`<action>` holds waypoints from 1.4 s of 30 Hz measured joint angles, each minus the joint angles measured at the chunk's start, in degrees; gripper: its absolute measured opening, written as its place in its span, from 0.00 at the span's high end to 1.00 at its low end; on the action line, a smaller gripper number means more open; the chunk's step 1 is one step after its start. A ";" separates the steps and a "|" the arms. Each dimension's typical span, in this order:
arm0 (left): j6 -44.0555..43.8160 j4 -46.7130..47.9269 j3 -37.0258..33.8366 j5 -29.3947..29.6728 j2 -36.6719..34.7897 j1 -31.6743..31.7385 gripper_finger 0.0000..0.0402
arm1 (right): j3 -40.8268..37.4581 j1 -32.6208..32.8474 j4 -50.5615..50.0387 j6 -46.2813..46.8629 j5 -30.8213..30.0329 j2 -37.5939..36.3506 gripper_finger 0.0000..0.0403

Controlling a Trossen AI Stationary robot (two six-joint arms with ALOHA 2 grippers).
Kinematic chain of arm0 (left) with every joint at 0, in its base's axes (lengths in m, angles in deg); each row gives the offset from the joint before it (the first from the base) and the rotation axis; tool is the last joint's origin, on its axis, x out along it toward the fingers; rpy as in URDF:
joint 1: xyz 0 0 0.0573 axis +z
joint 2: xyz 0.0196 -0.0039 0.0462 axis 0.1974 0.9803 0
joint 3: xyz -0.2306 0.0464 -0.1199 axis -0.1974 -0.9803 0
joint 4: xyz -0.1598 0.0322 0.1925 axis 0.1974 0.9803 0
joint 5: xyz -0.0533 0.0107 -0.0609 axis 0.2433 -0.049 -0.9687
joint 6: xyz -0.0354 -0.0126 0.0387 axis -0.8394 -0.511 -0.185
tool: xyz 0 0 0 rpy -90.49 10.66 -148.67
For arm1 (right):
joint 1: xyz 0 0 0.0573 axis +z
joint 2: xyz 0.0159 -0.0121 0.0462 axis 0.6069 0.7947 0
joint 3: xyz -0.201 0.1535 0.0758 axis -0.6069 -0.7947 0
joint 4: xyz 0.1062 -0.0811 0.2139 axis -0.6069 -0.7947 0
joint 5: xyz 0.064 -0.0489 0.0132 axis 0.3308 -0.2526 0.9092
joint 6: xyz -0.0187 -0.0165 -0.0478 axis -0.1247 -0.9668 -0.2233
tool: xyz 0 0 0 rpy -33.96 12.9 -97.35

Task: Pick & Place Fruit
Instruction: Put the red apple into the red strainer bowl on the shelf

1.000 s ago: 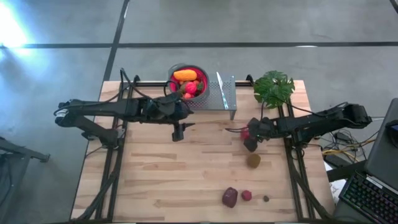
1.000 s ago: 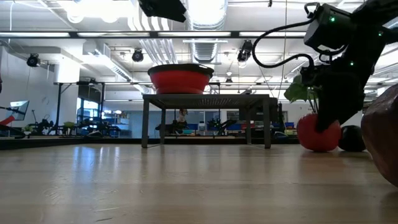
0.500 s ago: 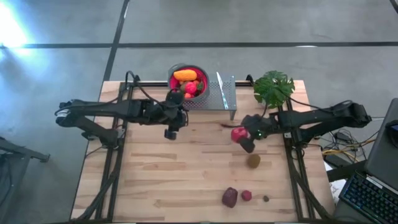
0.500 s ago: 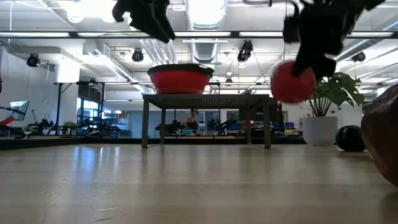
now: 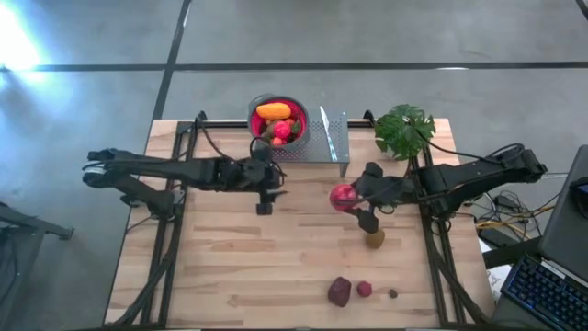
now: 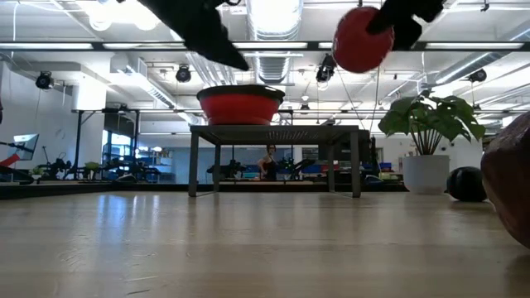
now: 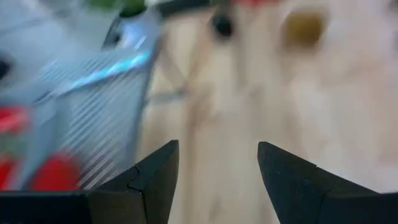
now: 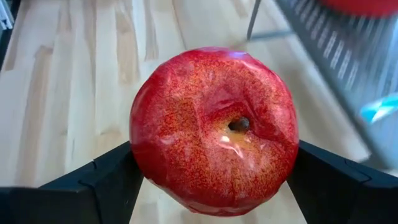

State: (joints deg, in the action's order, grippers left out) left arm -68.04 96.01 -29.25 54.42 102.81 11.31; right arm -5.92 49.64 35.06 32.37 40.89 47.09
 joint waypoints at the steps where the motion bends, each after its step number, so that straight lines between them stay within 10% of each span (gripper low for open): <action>1: -0.86 -4.89 -1.88 -2.67 0.04 -0.02 0.44 | 0.00 0.16 0.92 -1.35 -0.78 0.00 0.17; 14: -10.11 -32.51 -15.74 -9.77 -0.09 -0.15 0.44 | 1.19 -5.02 14.33 -16.98 -7.27 0.09 0.18; 29: -9.78 -36.03 -18.70 -9.63 -0.55 -6.01 0.47 | 10.99 -35.66 21.39 -21.06 23.42 7.86 0.18; 42: -10.55 -37.12 -18.70 -10.18 -1.09 -8.39 0.47 | 30.28 -41.44 15.42 -25.21 27.68 31.02 0.16</action>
State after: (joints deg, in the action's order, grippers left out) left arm -78.60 58.89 -47.95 44.24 101.72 2.91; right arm 24.36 8.20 50.49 7.17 68.57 78.11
